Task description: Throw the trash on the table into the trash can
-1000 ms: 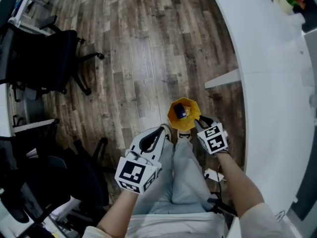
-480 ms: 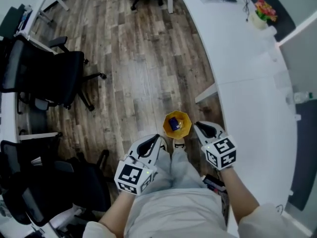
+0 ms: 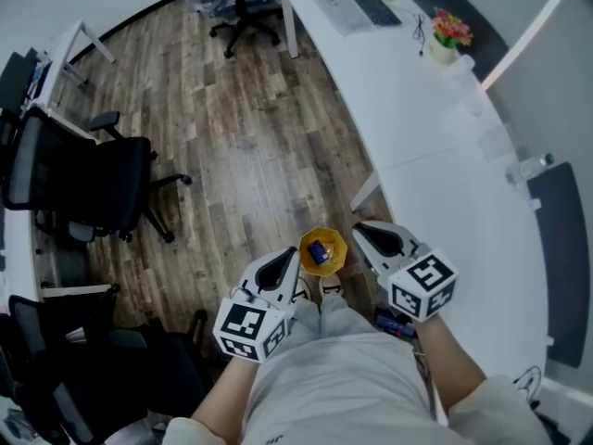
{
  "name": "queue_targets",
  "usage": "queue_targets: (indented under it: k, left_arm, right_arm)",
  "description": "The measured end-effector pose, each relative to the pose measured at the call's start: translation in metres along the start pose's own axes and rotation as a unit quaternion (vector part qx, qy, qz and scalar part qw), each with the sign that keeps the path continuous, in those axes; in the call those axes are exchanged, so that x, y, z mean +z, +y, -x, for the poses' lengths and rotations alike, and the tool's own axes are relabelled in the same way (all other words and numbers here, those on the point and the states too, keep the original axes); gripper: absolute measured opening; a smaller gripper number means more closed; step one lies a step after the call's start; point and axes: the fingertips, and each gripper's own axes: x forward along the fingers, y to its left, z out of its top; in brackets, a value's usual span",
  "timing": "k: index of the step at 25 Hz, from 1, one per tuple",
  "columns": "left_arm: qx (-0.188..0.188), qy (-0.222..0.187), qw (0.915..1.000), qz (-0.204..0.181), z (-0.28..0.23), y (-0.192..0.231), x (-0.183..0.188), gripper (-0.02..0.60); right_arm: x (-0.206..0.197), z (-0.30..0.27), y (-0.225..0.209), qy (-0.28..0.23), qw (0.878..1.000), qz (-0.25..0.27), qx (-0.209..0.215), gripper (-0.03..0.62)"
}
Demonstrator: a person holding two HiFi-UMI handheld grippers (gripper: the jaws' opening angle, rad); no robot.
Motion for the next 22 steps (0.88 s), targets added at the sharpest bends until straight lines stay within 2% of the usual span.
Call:
queue_targets:
  k: [4, 8, 13, 22]
  left_arm:
    - [-0.012, -0.007, 0.9999, -0.011, -0.003, -0.011, 0.013, 0.002]
    - [-0.009, -0.007, 0.9997, -0.019, 0.001, -0.009, 0.022, 0.001]
    - [-0.011, -0.013, 0.9995, -0.027, 0.001, -0.012, 0.032, 0.002]
    - [-0.015, -0.017, 0.9994, -0.025, 0.002, -0.018, 0.036, 0.002]
  right_arm:
    - [0.014, 0.011, 0.012, -0.011, 1.0, 0.008, 0.002, 0.044]
    - [0.024, 0.014, 0.023, -0.025, 1.0, -0.007, 0.008, 0.04]
    - [0.024, 0.015, 0.02, -0.023, 0.999, -0.033, 0.011, 0.031]
    - [0.028, 0.021, 0.018, -0.03, 0.999, -0.037, 0.009, 0.031]
